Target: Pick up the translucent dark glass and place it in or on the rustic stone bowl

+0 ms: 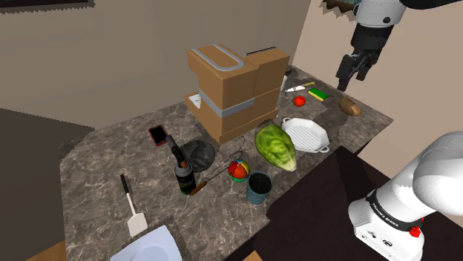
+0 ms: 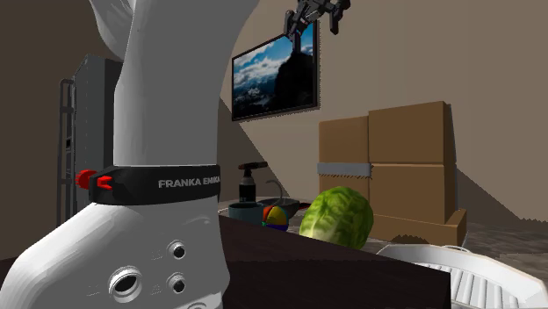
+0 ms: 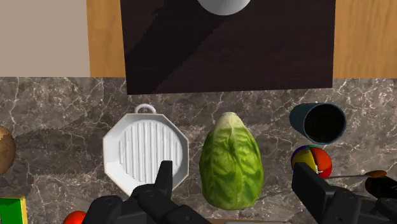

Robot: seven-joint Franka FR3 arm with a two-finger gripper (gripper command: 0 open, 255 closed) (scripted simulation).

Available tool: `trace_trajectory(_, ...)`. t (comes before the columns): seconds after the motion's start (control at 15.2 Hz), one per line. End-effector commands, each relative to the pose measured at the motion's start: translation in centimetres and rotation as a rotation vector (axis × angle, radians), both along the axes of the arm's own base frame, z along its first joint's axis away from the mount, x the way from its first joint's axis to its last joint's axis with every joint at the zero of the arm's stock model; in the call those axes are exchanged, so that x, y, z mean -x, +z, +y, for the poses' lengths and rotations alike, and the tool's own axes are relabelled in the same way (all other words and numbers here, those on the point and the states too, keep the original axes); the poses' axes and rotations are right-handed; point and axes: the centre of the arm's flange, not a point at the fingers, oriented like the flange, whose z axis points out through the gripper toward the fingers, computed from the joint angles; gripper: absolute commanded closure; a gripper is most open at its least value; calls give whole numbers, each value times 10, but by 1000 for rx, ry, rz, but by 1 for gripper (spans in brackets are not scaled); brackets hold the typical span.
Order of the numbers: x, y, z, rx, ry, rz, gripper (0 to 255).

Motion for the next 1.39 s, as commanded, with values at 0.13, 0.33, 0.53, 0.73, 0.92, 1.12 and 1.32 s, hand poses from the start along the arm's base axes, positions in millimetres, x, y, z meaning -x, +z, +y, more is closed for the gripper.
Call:
trace_trajectory(0.13, -2, -24, 10, -9, 1, -4, 0)
trace_trajectory(0.33, -4, -59, 25, -23, 2, -10, 0)
trace_trajectory(0.53, -7, -94, 40, -36, 3, -15, 0)
trace_trajectory(0.73, -10, -129, 56, -50, 4, -21, 0)
trace_trajectory(0.92, -13, -164, 73, -63, 5, -27, 0)
trace_trajectory(1.12, -17, -198, 90, -77, 7, -33, 0)
trace_trajectory(1.32, -20, -232, 107, -90, 8, -39, 0)
